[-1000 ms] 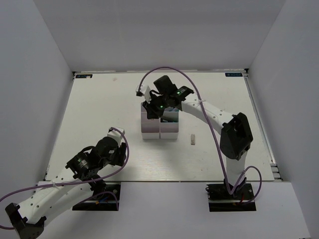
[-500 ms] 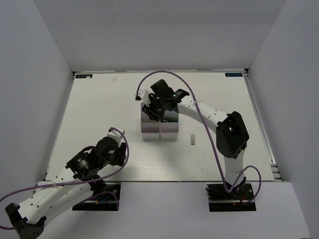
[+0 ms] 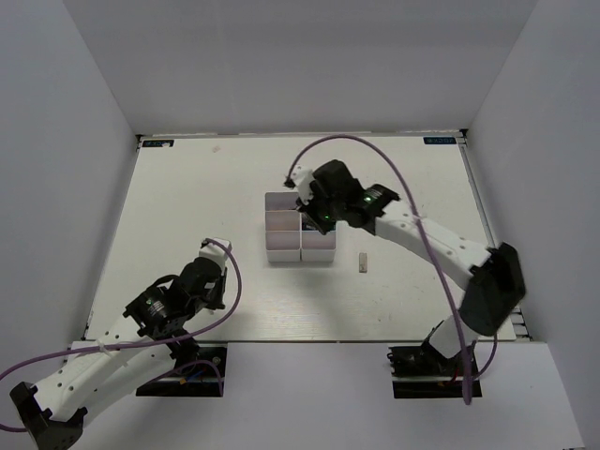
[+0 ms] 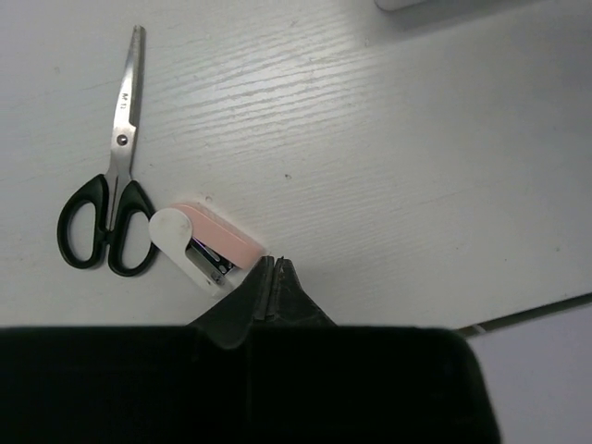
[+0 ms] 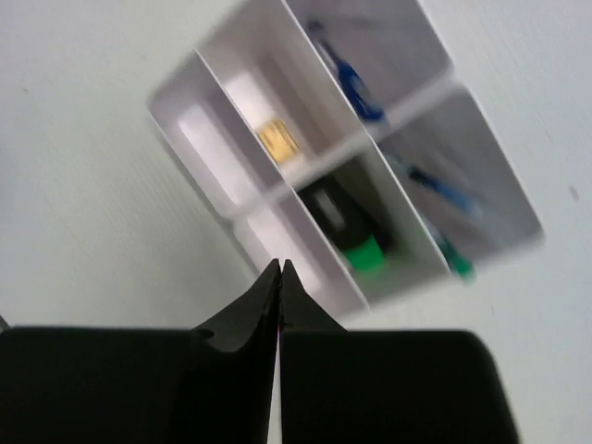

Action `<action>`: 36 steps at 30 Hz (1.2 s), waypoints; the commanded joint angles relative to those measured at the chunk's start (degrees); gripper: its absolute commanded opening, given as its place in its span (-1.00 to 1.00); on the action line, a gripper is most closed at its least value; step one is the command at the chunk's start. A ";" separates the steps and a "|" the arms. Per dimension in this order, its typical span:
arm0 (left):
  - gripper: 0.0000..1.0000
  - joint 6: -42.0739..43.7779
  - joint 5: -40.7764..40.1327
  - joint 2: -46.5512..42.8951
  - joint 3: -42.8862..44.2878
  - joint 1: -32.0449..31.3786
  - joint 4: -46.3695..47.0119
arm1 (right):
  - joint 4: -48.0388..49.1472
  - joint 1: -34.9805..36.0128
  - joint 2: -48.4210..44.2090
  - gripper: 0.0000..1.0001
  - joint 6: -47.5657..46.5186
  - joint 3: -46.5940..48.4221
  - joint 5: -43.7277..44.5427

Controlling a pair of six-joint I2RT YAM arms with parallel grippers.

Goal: Sort the stationery into containers
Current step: Place the stationery in the storage box, then pick up the stationery from the center of the board.

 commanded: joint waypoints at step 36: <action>0.68 -14.52 -17.36 1.17 2.29 0.87 -9.77 | 5.54 -17.98 3.72 -0.16 35.37 -25.20 8.92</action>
